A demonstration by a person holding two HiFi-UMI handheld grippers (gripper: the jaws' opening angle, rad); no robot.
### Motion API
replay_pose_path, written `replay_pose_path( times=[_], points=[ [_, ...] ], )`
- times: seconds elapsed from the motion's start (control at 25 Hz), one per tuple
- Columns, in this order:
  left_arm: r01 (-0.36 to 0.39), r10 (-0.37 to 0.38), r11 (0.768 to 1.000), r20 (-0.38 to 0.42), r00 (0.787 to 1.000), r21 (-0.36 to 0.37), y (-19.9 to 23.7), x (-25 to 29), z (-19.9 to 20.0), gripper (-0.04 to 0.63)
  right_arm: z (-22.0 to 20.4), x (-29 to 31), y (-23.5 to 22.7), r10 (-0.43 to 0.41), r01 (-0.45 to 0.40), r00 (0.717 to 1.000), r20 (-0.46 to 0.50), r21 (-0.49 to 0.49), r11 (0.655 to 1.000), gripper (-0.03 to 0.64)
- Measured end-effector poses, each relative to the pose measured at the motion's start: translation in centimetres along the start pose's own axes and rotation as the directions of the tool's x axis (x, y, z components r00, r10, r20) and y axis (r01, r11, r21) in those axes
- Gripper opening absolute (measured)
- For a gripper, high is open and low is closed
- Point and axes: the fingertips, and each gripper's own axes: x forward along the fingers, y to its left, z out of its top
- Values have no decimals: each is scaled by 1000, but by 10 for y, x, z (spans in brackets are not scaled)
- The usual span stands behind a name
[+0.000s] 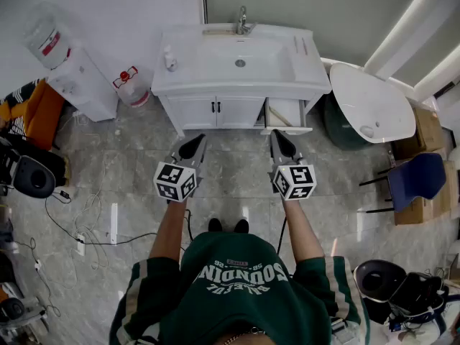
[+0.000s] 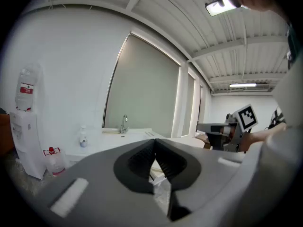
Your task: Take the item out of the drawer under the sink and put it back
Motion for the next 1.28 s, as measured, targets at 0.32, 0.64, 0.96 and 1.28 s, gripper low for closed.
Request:
replay_pose_path(
  times=[0.32,0.64,0.96,1.28],
  points=[
    [1,-1,1000,-16,1000,-14,-14,8,-8,51,-8,-10,-14,-3,2,1000,23,18,1000,2],
    [14,-14,1000,-24,1000,-12,-37,20,-10,50,-14,-26,-28,-2,2,1000,-8,-2,1000,2],
    [8,-7,1000,-36,999,7,-57,32,-11,51,-5,-36,-40,58,-58,997,54,2,998,2],
    [7,-6,1000,-49,999,1,-59,62,-10,51,-8,-23,-64,76,-77,996,42,3,997,2]
  ],
)
